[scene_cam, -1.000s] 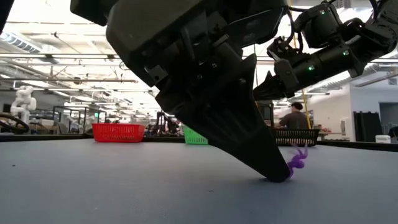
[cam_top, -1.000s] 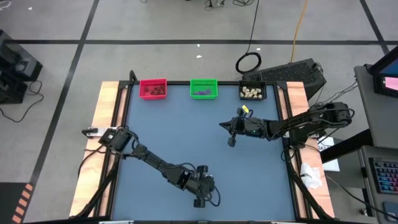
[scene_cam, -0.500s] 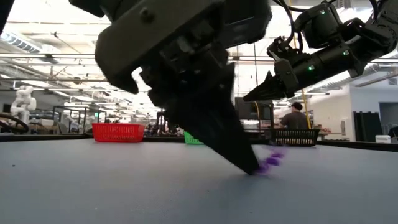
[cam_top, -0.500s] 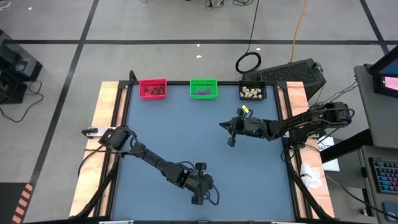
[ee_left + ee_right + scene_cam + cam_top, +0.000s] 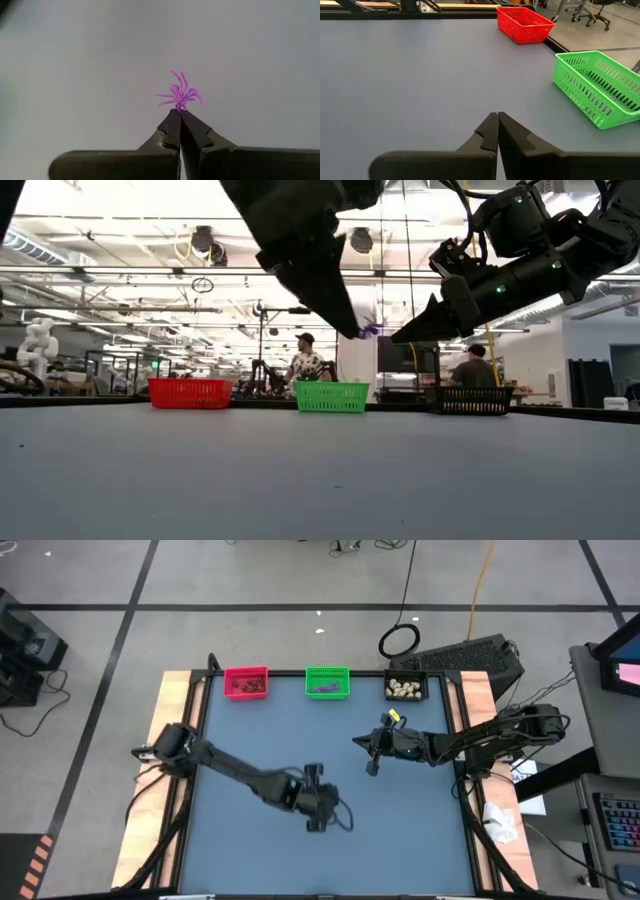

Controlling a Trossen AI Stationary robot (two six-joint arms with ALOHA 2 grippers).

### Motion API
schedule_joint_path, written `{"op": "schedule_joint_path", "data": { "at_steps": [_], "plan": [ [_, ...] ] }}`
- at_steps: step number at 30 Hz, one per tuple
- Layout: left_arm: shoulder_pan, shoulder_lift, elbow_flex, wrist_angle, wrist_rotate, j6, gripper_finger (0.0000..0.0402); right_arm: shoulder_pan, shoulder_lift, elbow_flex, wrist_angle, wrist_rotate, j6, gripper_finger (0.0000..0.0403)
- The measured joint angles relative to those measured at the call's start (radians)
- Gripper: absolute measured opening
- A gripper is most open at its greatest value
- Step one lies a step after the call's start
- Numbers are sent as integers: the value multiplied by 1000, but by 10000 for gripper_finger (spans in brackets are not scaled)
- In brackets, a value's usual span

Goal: Sort Halloween decoration
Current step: Put the purple spider toy into the green bin

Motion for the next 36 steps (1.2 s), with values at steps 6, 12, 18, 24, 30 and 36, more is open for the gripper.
{"op": "schedule_joint_path", "data": {
  "at_steps": [6,12,18,24,30,36],
  "plan": [
    [139,-73,2,-64,-11,58,0,0,0,0,0,0,0,0],
    [336,-99,2,-85,45,120,0,2,0,0,-8,0,7,0],
    [554,-84,2,-81,137,200,0,2,0,0,-24,0,22,0],
    [732,-80,2,-34,200,284,0,24,0,0,-25,0,33,0],
    [855,-64,3,28,305,332,0,33,0,0,-25,1,38,0],
    [911,-14,3,69,346,376,0,33,0,0,-24,2,38,0]
  ]
}}
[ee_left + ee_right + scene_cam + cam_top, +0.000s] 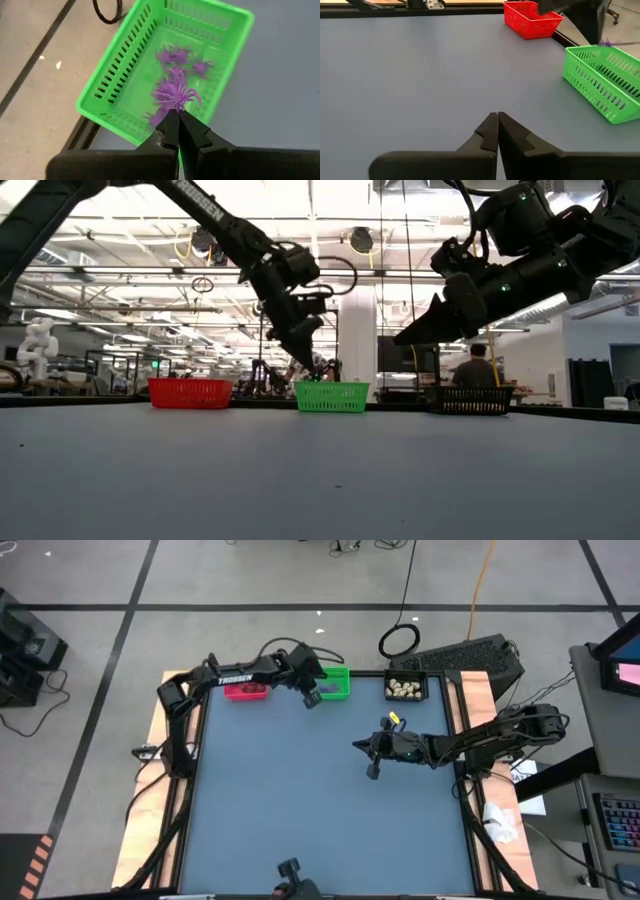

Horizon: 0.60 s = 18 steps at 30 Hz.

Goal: Sort Halloween decoration
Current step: Put the purple spider toy into the green bin

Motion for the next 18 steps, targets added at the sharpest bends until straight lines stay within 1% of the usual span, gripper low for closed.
{"op": "schedule_joint_path", "data": {
  "at_steps": [5,12,15,18],
  "plan": [
    [22,55,47,-4,43,18,0,-4,0,0,2,3,-23,0],
    [19,64,82,11,45,35,2,-29,0,0,12,3,-46,0],
    [18,64,91,15,45,50,18,-35,0,0,9,2,-46,0],
    [18,64,93,16,45,51,49,-39,0,0,8,2,-46,0]
  ]
}}
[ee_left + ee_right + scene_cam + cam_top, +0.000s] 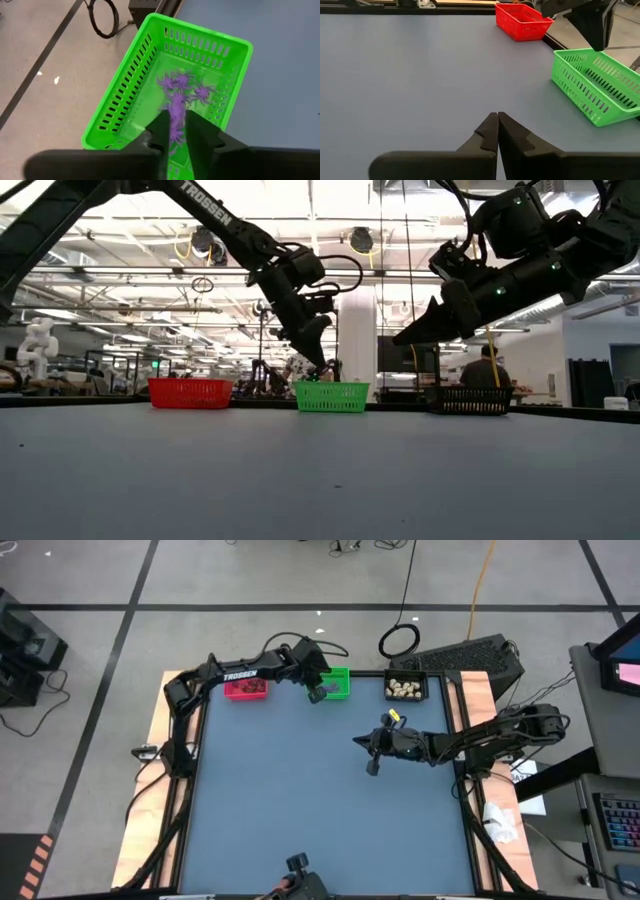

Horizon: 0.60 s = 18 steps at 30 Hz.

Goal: Sort Halloween decoration
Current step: Put the purple spider toy into the green bin, then return to Home Position

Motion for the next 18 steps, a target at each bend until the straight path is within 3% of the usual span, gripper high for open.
{"op": "schedule_joint_path", "data": {
  "at_steps": [6,8,13,18],
  "plan": [
    [-4,0,0,3,0,4,98,0,0,0,0,0,0,0],
    [-13,-11,-2,2,-8,5,87,0,0,0,-1,0,-3,0],
    [-77,-70,-5,42,-7,-2,10,1,0,0,-2,0,-27,0],
    [-188,-76,-7,146,-27,-3,3,4,0,-2,-6,0,-49,0]
  ]
}}
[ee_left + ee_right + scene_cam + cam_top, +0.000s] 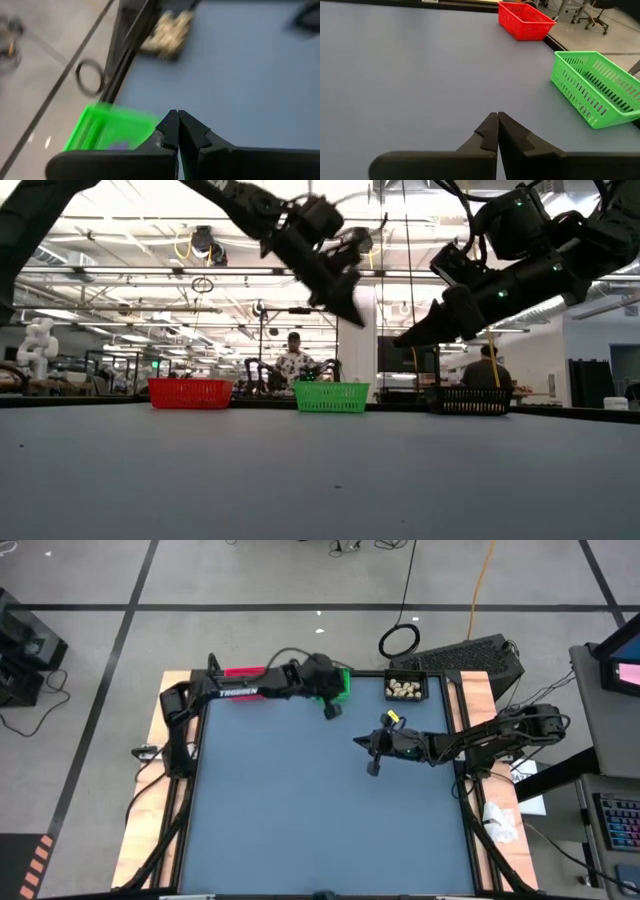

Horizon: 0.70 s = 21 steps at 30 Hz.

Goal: Sort Halloween decoration
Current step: Return to Home Position

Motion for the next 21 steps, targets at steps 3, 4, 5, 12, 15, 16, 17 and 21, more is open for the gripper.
{"op": "schedule_joint_path", "data": {
  "at_steps": [3,4,5,12,15,16,17,21],
  "plan": [
    [-64,-2,0,79,-1,-2,1,8,-10,-29,28,2,-9,0],
    [-82,-2,-6,112,-1,-3,1,11,-22,-48,47,2,-12,0],
    [-98,-2,-19,153,-3,-3,1,11,-38,-67,72,2,-12,0],
    [-174,-3,-171,406,4,-56,0,16,-252,-207,128,3,-12,0],
    [-209,-4,-261,528,4,-56,0,28,-361,-238,71,4,-11,0],
    [-219,-16,-293,560,6,-56,0,31,-395,-241,46,4,-7,0],
    [-229,-32,-327,581,9,-56,0,35,-430,-241,16,4,-5,0],
    [-253,-124,-454,674,10,-56,0,49,-552,-242,-124,20,3,0]
  ]
}}
